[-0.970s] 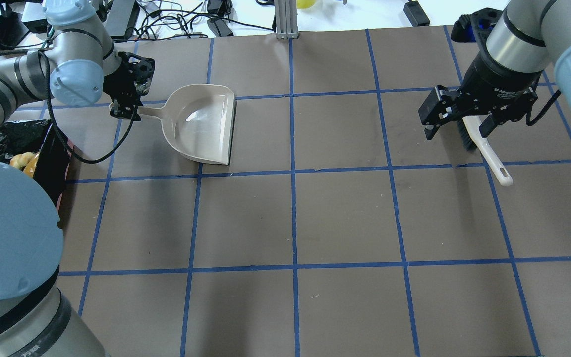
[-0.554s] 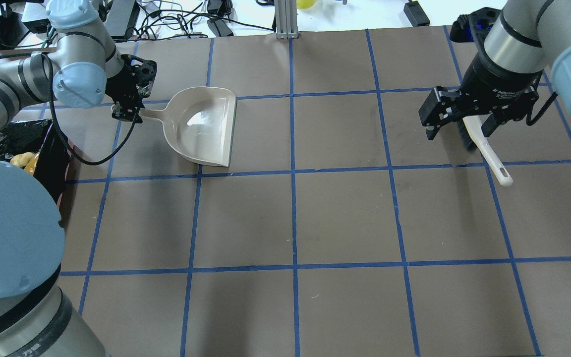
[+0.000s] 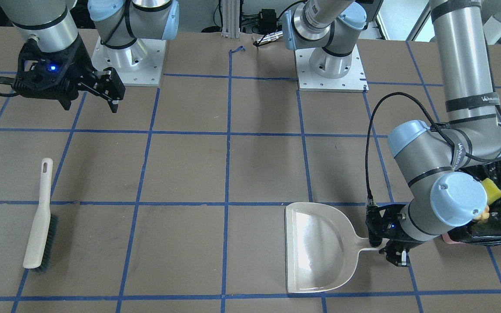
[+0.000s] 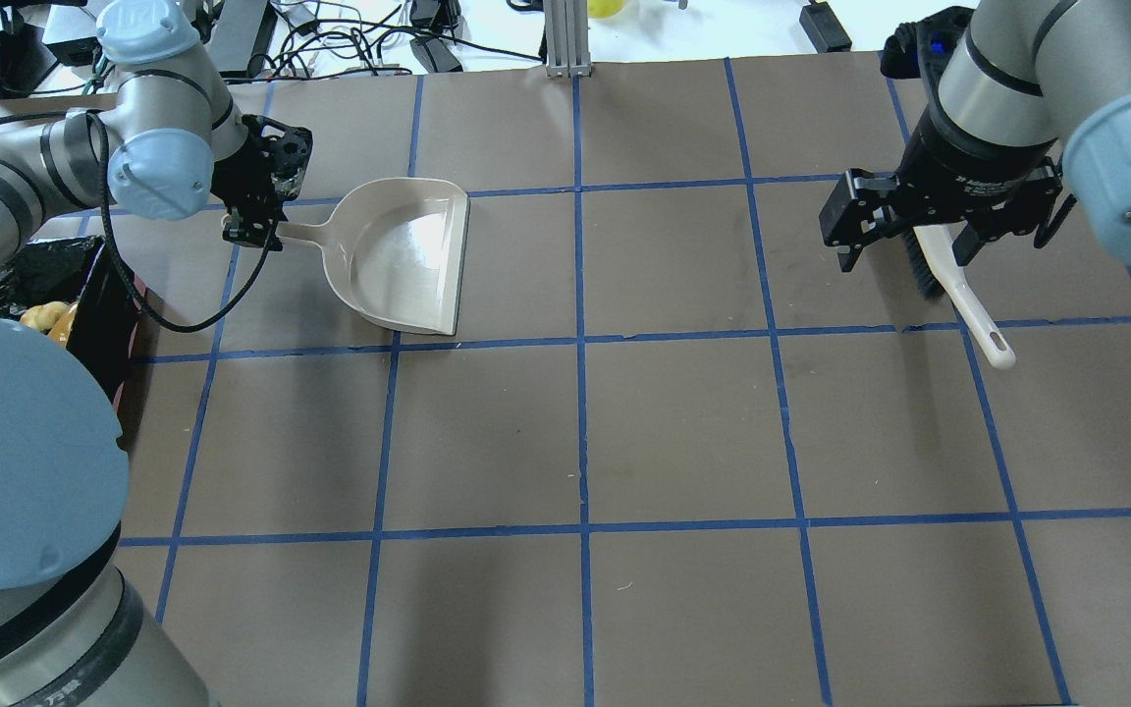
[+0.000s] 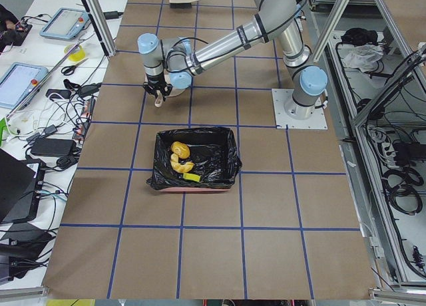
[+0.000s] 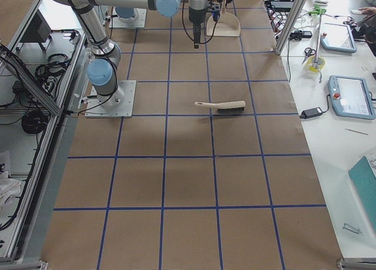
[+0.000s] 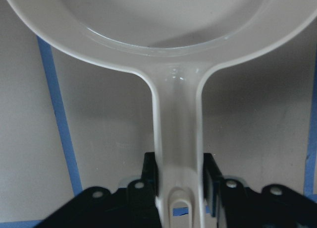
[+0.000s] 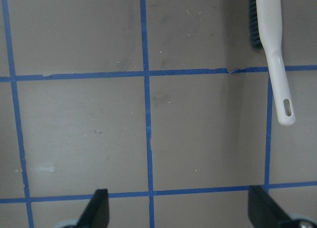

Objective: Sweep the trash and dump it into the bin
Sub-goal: 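Set the dustpan down and open the left gripper while the right gripper releases the brush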

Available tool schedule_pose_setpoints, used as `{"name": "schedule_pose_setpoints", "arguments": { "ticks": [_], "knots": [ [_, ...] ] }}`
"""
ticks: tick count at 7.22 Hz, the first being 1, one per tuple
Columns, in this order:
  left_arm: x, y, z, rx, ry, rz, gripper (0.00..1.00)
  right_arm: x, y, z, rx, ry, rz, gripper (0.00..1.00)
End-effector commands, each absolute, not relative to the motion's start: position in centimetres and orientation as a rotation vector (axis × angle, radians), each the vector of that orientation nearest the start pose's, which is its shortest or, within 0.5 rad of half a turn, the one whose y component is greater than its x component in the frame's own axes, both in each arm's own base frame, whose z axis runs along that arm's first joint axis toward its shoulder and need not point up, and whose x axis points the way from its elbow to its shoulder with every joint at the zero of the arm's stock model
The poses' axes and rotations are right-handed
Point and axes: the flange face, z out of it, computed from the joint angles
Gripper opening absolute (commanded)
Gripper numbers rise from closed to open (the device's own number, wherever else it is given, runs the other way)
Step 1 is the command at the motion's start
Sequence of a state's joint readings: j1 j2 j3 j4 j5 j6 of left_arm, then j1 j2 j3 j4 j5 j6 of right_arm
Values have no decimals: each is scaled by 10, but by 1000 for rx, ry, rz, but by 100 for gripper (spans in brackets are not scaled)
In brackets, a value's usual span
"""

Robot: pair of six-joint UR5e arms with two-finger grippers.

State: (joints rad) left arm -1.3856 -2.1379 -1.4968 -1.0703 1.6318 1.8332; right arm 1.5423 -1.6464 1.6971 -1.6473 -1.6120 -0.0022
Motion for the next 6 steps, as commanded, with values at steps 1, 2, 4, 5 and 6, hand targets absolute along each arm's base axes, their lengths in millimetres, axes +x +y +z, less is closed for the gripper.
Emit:
{"name": "schedule_pose_setpoints", "arguments": {
  "ticks": [1,2,4,5,6],
  "knots": [
    [-1,-685,237,-2342,-2160,-93,100,128,-459,477,38,3175,-78,100],
    [-1,-687,241,-2350,-2164,-87,100,128,-453,484,26,3169,-102,100],
    [-6,-684,273,-2371,-2190,-38,100,129,-451,486,21,3166,-107,100],
    [-9,-676,304,-2366,-2224,-8,100,131,-451,486,24,3138,-106,100],
    [-14,-657,337,-2267,-2309,-1,100,131,-448,483,31,3139,-75,100]
  ]
}}
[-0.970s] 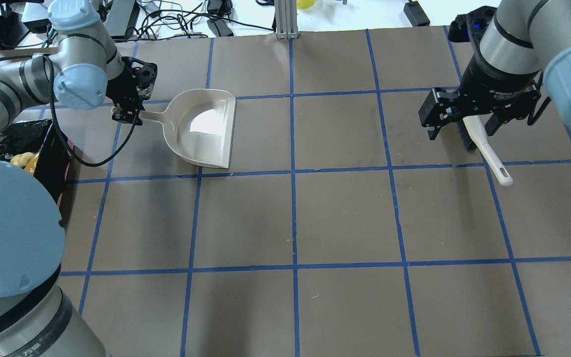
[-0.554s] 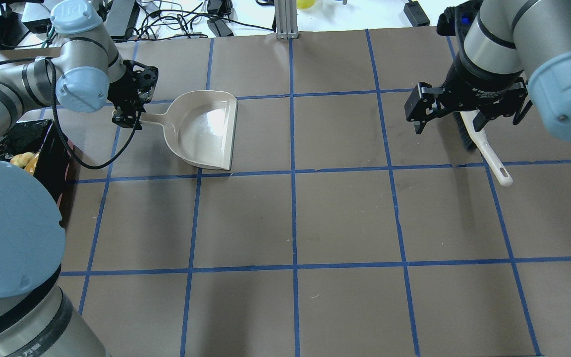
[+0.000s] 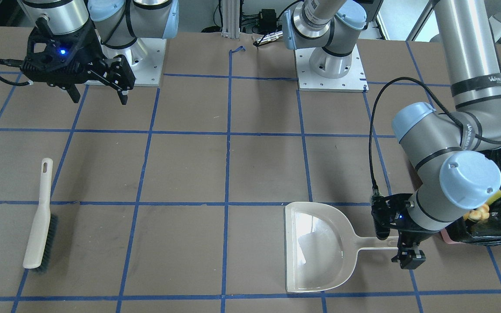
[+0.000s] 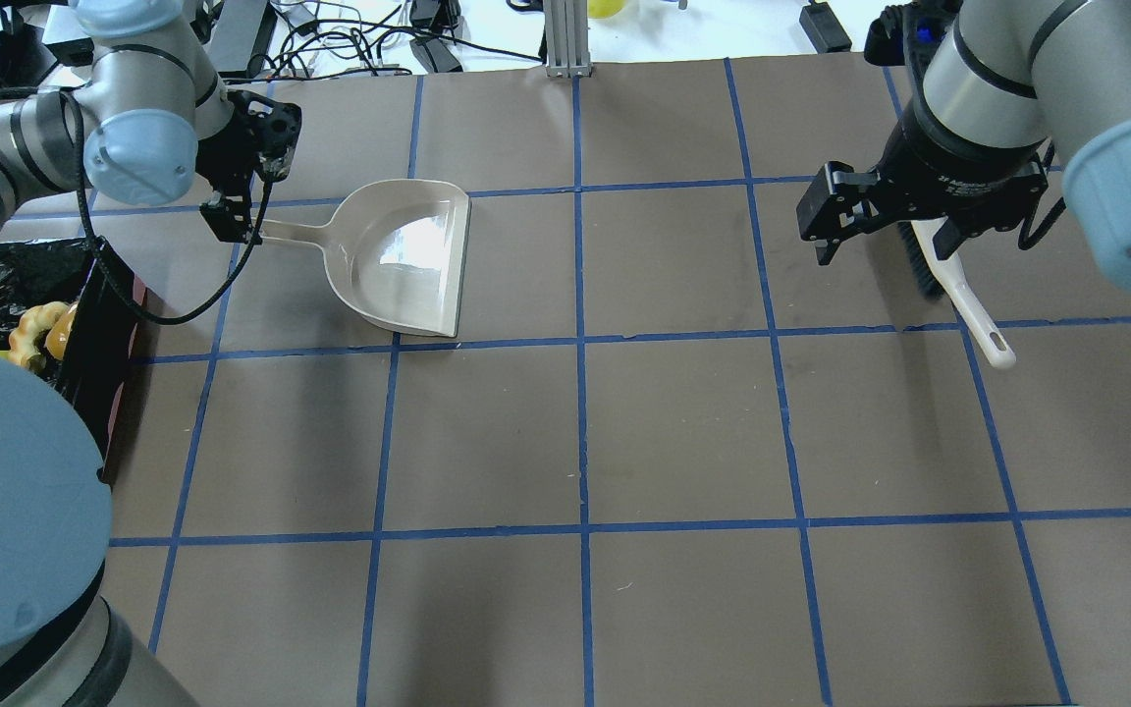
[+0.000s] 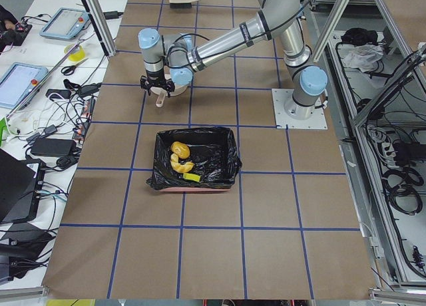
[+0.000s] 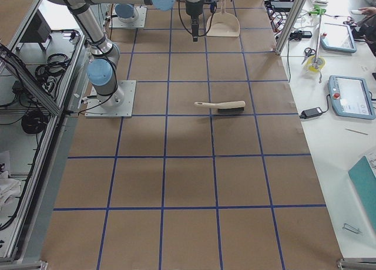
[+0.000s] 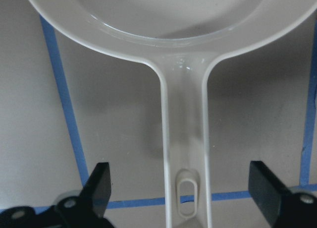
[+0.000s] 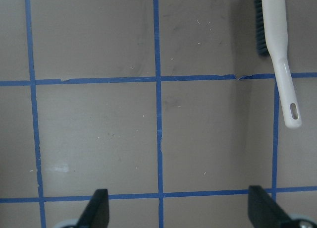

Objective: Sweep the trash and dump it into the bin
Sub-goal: 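Set the dustpan down and open the left gripper while the right gripper releases the brush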

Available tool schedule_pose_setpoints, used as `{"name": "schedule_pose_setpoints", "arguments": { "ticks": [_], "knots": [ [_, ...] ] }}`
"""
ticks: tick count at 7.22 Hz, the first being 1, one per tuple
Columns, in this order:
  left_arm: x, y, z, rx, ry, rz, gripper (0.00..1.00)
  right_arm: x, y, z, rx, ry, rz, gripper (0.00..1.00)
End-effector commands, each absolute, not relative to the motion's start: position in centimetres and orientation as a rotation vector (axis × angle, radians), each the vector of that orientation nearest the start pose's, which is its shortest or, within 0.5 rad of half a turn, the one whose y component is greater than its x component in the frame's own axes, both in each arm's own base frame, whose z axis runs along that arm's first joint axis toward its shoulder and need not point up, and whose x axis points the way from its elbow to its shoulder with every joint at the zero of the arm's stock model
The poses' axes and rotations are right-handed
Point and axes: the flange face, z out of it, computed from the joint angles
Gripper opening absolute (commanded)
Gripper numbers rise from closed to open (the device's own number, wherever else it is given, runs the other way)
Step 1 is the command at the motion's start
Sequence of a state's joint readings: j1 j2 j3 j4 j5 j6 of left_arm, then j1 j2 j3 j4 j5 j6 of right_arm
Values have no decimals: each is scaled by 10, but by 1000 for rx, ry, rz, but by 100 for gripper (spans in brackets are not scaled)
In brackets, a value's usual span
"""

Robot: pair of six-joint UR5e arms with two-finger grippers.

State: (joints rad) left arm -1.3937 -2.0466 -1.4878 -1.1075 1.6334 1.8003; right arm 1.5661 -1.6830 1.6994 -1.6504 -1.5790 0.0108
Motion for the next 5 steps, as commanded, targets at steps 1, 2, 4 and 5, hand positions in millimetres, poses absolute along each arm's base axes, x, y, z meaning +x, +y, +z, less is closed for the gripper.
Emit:
{"name": "schedule_pose_setpoints", "arguments": {
  "ticks": [1,2,4,5],
  "knots": [
    [-17,-636,378,-2133,-2429,10,100,131,-447,481,31,3139,-58,100],
    [-22,-612,413,-2031,-2509,13,100,131,-446,482,29,3141,-60,100],
    [-29,-567,466,-1855,-2637,27,100,131,-442,488,14,3139,-79,100],
    [-32,-549,479,-1699,-2724,42,100,132,-440,486,14,3138,-51,100]
  ]
}}
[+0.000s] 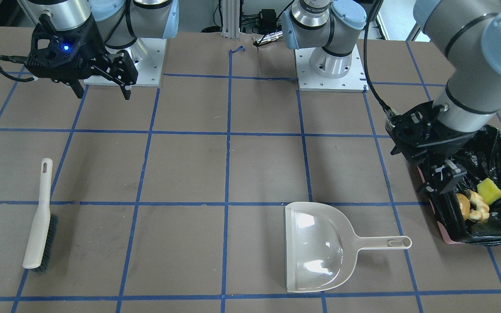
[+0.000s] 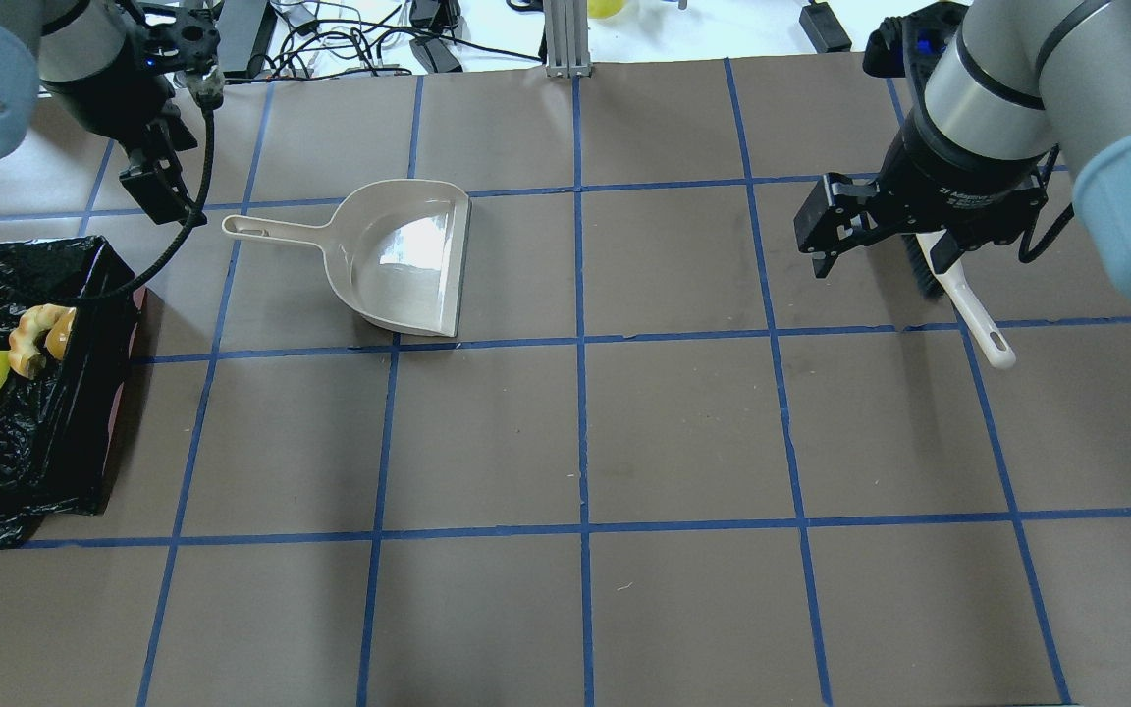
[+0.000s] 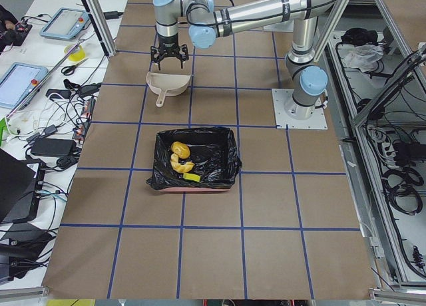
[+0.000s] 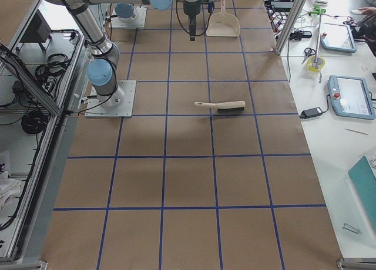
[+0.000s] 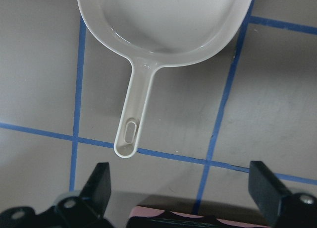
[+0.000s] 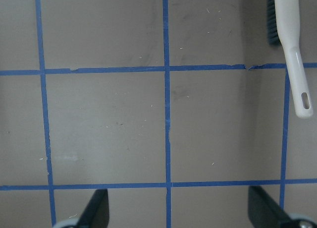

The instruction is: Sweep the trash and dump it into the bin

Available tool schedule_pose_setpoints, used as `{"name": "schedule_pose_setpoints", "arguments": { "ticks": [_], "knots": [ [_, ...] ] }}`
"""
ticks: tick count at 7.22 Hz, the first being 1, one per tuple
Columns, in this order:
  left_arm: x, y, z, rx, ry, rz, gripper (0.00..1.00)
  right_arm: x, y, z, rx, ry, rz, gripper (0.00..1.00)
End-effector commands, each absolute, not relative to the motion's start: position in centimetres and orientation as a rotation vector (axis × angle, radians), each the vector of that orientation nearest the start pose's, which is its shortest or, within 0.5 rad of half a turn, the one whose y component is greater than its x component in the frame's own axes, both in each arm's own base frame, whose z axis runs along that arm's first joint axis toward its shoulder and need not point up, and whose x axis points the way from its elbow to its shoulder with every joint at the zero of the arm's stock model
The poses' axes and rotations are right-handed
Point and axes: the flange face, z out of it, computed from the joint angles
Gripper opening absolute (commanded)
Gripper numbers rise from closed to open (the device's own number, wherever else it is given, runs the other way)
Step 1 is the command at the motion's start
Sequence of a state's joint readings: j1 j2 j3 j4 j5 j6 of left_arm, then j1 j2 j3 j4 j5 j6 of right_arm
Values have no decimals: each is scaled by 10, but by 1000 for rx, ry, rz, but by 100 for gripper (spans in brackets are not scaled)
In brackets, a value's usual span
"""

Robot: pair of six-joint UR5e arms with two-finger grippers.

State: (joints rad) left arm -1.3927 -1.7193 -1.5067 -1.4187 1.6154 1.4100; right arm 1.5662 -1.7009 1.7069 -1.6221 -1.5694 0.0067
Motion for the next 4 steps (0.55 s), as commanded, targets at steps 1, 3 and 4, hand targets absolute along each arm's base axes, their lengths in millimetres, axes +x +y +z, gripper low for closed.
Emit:
{"name": "schedule_pose_setpoints", "arguments": {
  "ticks": [1,3,4],
  "knots": [
    [-35,-531,486,1392,2742,-71,100,131,-439,486,-33,3139,-27,100],
    [-41,-499,476,1038,2908,-56,100,131,-442,486,-103,3133,-41,100],
    [-43,-485,485,820,2962,-70,100,128,-442,485,-94,3156,-26,100]
  ]
}}
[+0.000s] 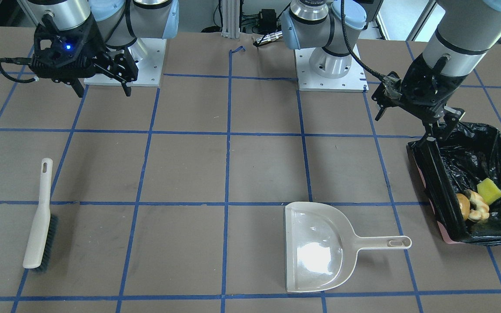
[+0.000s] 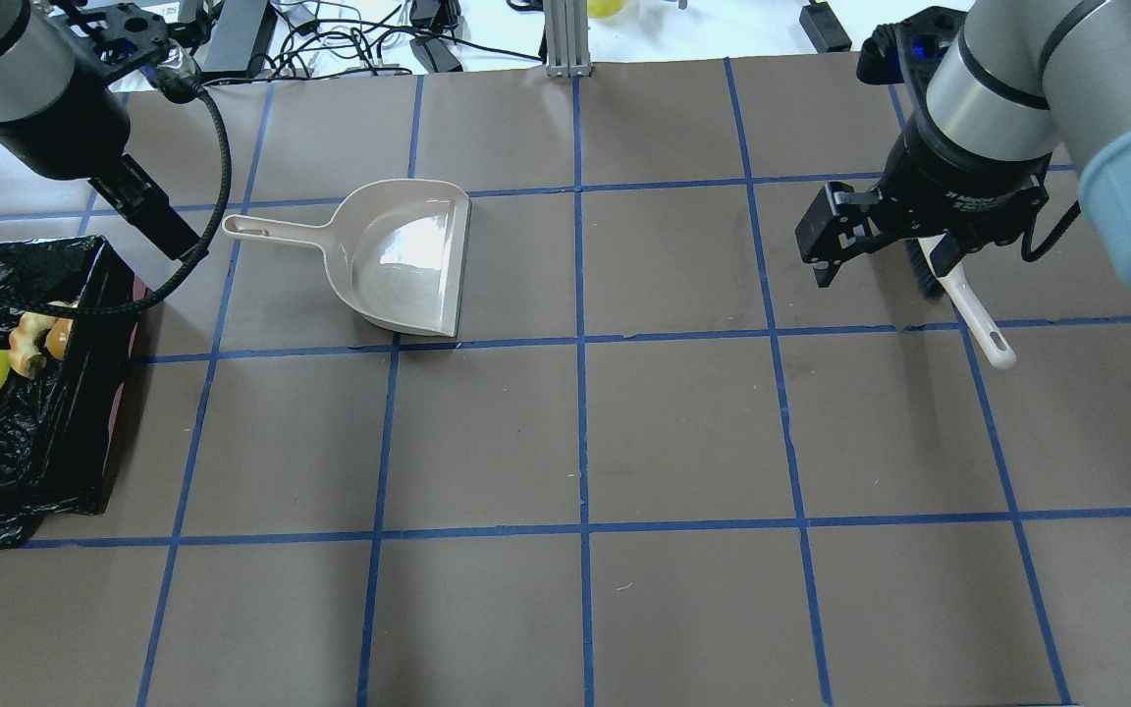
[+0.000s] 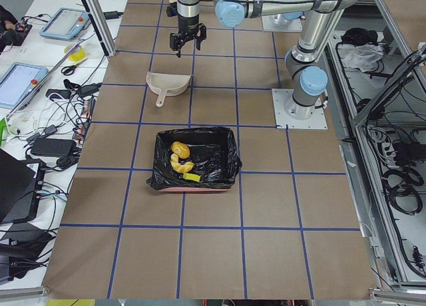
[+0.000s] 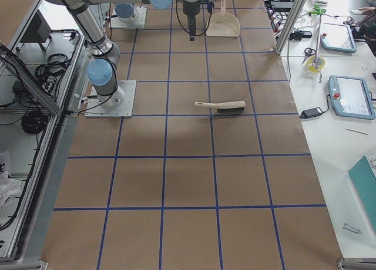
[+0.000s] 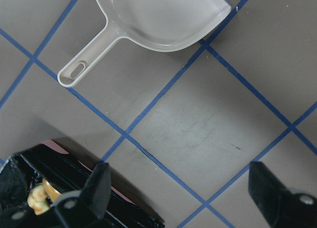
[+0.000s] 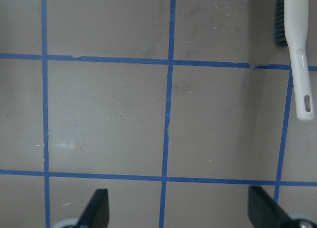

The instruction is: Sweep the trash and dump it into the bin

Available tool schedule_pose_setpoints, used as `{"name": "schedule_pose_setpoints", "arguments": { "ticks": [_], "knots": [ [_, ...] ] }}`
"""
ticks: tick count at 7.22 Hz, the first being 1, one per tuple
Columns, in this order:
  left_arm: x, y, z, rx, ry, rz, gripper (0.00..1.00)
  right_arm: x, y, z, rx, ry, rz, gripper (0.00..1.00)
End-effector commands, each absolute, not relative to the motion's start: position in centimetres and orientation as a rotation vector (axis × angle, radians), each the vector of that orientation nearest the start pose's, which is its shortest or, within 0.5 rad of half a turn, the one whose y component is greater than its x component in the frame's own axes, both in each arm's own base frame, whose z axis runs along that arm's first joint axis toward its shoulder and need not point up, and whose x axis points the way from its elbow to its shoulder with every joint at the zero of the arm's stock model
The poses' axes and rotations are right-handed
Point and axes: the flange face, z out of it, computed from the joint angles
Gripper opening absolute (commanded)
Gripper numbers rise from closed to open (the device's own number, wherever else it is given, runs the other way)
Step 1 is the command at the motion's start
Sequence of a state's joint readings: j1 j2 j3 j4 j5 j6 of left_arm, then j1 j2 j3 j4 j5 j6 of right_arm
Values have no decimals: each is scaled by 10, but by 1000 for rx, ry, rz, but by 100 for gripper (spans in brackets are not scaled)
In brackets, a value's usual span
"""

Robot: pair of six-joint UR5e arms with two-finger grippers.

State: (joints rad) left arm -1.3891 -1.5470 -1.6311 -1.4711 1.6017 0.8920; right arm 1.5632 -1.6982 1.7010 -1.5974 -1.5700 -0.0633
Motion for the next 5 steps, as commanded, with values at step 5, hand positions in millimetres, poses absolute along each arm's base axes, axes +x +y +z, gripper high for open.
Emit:
{"name": "schedule_pose_setpoints", "arguments": {
  "ticks": [5],
  "knots": [
    [-93,-480,492,-44,3113,-64,100,131,-439,489,-77,3137,-51,100]
  ]
}}
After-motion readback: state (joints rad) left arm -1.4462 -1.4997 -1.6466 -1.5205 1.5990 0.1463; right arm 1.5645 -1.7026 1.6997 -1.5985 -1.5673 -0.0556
